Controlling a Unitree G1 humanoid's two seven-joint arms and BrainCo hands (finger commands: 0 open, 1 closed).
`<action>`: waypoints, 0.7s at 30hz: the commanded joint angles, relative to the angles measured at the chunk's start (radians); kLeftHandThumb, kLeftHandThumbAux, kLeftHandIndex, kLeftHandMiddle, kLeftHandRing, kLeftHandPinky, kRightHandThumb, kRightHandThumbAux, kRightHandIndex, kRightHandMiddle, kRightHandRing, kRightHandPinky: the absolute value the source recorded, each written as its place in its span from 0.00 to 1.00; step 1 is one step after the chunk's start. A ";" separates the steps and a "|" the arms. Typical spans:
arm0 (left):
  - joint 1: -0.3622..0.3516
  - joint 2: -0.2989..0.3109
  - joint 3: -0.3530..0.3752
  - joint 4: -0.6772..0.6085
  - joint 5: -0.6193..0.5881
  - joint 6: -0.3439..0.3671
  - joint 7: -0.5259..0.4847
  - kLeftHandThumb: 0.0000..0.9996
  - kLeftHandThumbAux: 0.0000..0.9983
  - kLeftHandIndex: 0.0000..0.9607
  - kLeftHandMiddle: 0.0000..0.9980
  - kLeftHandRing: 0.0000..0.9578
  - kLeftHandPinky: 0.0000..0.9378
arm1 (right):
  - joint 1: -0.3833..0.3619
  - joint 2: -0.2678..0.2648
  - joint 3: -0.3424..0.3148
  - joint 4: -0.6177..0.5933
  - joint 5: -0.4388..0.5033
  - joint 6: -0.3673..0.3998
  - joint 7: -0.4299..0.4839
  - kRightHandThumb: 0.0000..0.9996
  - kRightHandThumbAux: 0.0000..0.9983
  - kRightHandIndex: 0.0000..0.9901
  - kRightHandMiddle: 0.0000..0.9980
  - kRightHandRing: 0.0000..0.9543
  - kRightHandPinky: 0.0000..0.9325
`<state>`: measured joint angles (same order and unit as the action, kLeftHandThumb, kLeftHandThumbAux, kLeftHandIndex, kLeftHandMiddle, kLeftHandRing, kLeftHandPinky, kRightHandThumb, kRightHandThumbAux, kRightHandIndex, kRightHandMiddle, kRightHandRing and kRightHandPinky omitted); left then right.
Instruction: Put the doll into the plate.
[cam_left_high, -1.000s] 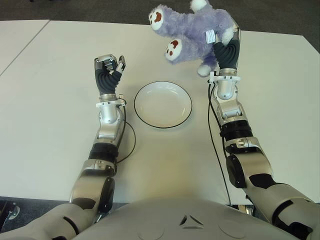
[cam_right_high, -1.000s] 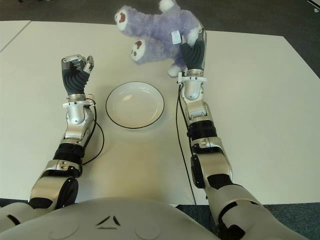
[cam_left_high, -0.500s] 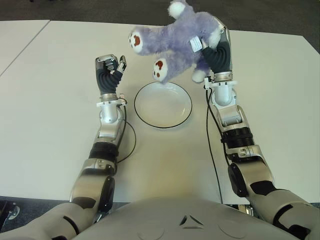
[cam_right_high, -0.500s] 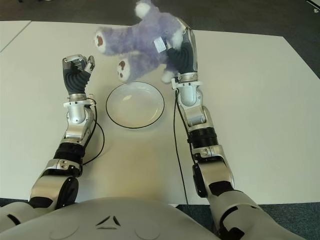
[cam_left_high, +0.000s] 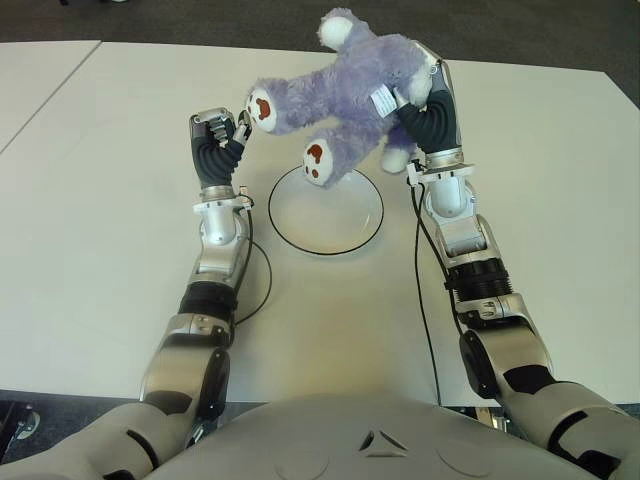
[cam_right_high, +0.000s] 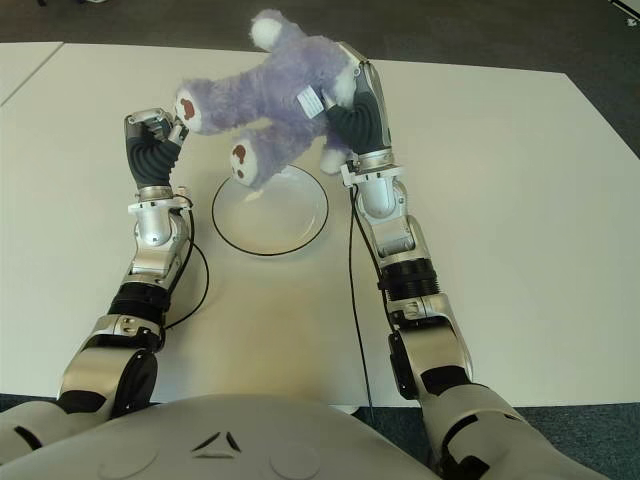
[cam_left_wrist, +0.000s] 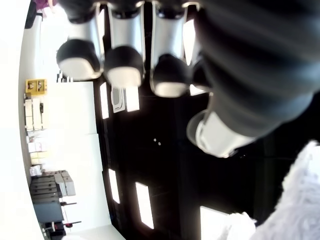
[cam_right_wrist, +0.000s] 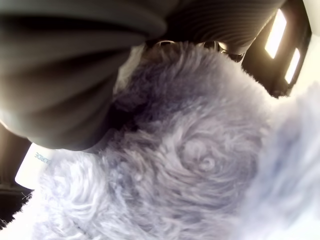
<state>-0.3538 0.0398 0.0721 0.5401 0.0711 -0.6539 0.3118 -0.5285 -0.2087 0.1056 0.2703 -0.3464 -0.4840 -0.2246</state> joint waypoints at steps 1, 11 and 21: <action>0.118 -0.016 -0.007 0.127 0.036 -0.010 0.011 0.49 0.80 0.87 0.89 0.93 0.94 | 0.012 0.043 -0.029 0.007 0.086 -0.012 0.017 0.85 0.68 0.40 0.55 0.92 0.96; 0.108 -0.010 -0.004 0.151 0.029 -0.025 0.004 0.49 0.80 0.87 0.89 0.93 0.94 | 0.012 0.158 -0.113 -0.009 0.387 0.076 0.124 0.85 0.68 0.40 0.54 0.92 0.93; 0.100 -0.005 -0.002 0.169 0.029 -0.029 0.003 0.49 0.80 0.88 0.89 0.93 0.94 | 0.015 0.245 -0.205 -0.184 0.802 0.418 0.249 0.85 0.68 0.40 0.54 0.91 0.94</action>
<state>-0.3841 0.0469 0.0741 0.5867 0.0710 -0.6793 0.3133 -0.5160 0.0045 -0.0621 0.1415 0.3262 -0.1825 0.0078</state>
